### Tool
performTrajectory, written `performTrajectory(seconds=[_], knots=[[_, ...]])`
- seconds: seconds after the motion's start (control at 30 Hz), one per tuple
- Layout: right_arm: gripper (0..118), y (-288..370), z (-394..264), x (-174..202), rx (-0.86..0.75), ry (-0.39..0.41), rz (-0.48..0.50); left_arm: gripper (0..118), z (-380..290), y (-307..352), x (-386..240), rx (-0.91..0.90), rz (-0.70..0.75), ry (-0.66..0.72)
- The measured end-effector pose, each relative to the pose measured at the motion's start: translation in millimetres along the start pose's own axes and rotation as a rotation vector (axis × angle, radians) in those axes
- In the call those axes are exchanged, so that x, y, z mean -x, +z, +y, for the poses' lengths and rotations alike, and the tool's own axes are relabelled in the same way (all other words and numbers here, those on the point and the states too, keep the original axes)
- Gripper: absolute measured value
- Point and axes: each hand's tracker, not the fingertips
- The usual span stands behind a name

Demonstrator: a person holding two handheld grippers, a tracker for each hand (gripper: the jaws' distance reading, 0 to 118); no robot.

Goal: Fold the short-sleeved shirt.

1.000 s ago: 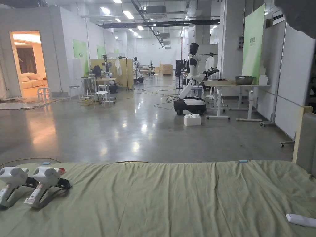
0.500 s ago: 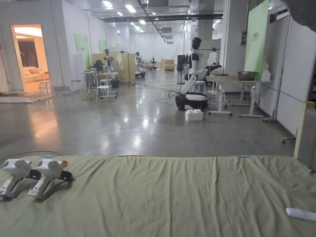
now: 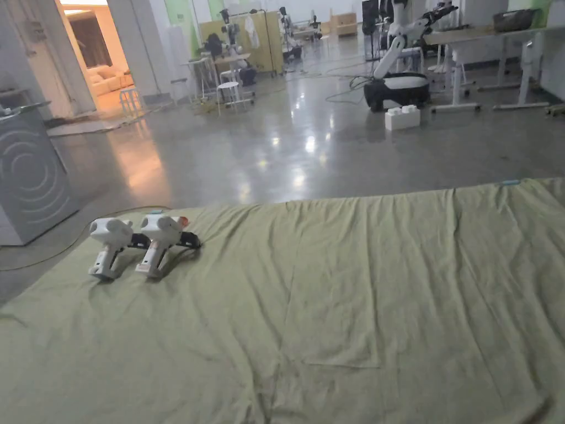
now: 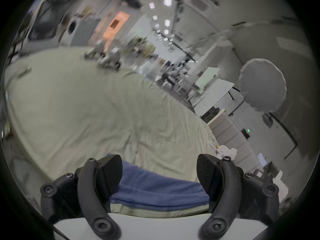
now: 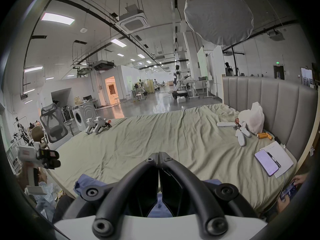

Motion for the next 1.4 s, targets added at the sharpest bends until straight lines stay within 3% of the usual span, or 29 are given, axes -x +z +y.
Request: performTrajectory(seconds=[0.07, 0.3, 0.33, 0.43, 0.5, 0.6, 0.63, 0.77, 0.83, 1.0, 1.07, 1.17, 1.23, 1.27, 1.33, 1.4], knots=[[0, 0, -6, -1, 0.017, -0.005, 0.002, 100, -2, -16, 29, 0.018, 0.002, 0.058], [0, -4, -20, -7, 0.09, -0.025, 0.009, 100, -24, -80, 112, 0.162, 0.005, 0.296], [0, -3, -21, -8, 0.096, -0.026, 0.005, 100, -34, -73, 75, 0.173, 0.012, 0.322], [0, -2, -25, -14, 0.117, -0.039, 0.016, 96, -48, -80, 70, 0.155, -0.001, 0.346], [0, -1, -26, -14, 0.118, -0.043, 0.008, 83, -43, -80, 82, 0.131, -0.031, 0.365], [0, 0, -26, -13, 0.117, -0.032, -0.001, 40, -48, -86, 84, 0.161, 0.015, 0.348], [0, 0, -26, -13, 0.12, -0.019, -0.007, 34, -48, -85, 84, 0.16, 0.035, 0.309], [0, 8, -26, -21, 0.117, -0.006, -0.03, 30, -47, -75, 66, 0.134, 0.03, 0.301], [0, 9, -30, -28, 0.116, -0.049, -0.029, 6, -47, -78, 69, 0.172, -0.002, 0.332], [0, 10, -32, -27, 0.122, -0.067, -0.043, 6, -59, -88, 66, 0.164, -0.013, 0.332], [0, 10, -31, -24, 0.13, -0.071, -0.033, 25, -67, -93, 65, 0.164, -0.005, 0.377], [0, 9, -33, -22, 0.14, -0.068, -0.028, 32, -79, -93, 68, 0.113, -0.097, 0.477], [0, 9, -34, -21, 0.146, -0.072, -0.026, 48, -86, -93, 70, 0.084, -0.153, 0.592], [0, 9, -34, -21, 0.147, -0.076, -0.024, 55, -65, -95, 111, 0.068, -0.175, 0.612], [0, 8, -35, -21, 0.146, -0.084, -0.016, 69, -62, -97, 109, 0.075, -0.183, 0.572], [0, 8, -35, -20, 0.149, -0.09, -0.012, 68, -59, -96, 99, 0.102, -0.145, 0.519]])
